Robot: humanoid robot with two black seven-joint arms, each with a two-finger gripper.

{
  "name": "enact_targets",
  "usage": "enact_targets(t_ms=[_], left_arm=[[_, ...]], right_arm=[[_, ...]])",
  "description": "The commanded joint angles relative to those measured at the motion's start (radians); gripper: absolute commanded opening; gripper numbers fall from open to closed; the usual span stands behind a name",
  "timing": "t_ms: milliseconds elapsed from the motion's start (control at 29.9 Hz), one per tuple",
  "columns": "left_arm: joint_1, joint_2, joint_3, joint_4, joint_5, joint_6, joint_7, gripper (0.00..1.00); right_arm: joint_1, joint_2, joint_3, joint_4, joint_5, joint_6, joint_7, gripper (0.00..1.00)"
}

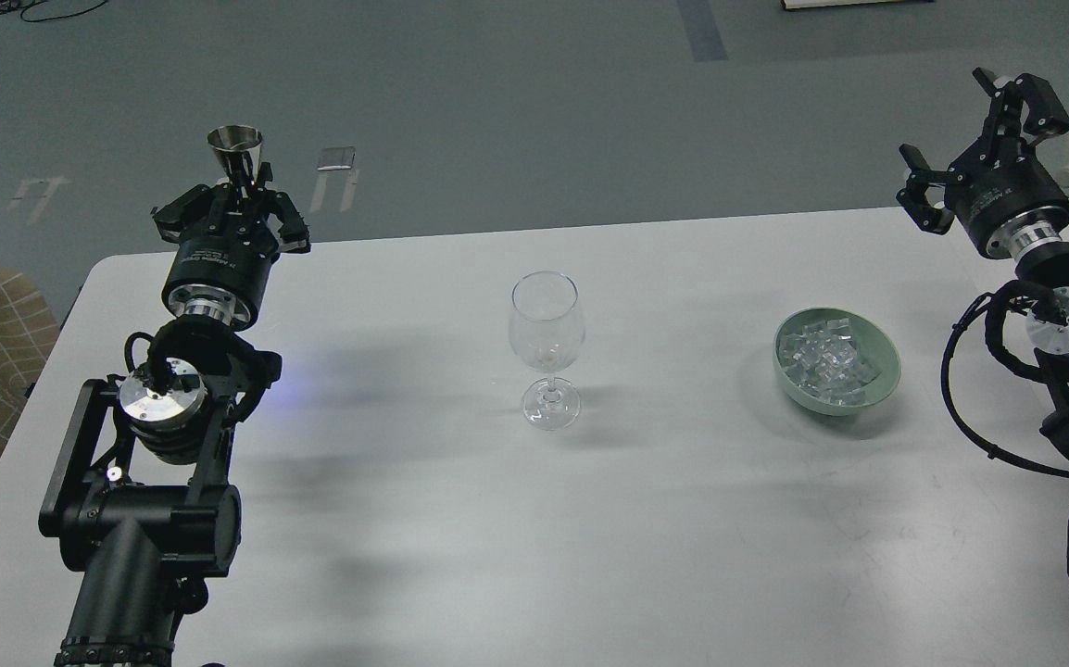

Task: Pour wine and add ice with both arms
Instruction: 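Lift the jigger with the left gripper and carry it toward the wine glass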

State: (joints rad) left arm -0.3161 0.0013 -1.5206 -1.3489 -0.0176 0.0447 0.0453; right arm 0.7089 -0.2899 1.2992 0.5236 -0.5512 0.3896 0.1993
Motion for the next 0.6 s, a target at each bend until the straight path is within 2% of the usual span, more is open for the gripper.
enact_targets(t_ms=[0,301,568], left_arm=[[0.029,-0.001,0.053,-0.059,0.007,0.015,0.002,0.05],[0.097,-0.001,0.168,-0.185,0.013,0.041,0.007,0.02],[0.163,-0.001,0.252,-0.226,0.068,0.037,0.013,0.02]], right_arm=[[0.001,0.000,0.000,0.001,0.001,0.000,0.000,1.00],[-0.025,-0.009,0.000,0.004,0.001,0.003,0.000,1.00],[-0.032,-0.044,0.000,0.004,0.001,0.006,0.000,1.00]])
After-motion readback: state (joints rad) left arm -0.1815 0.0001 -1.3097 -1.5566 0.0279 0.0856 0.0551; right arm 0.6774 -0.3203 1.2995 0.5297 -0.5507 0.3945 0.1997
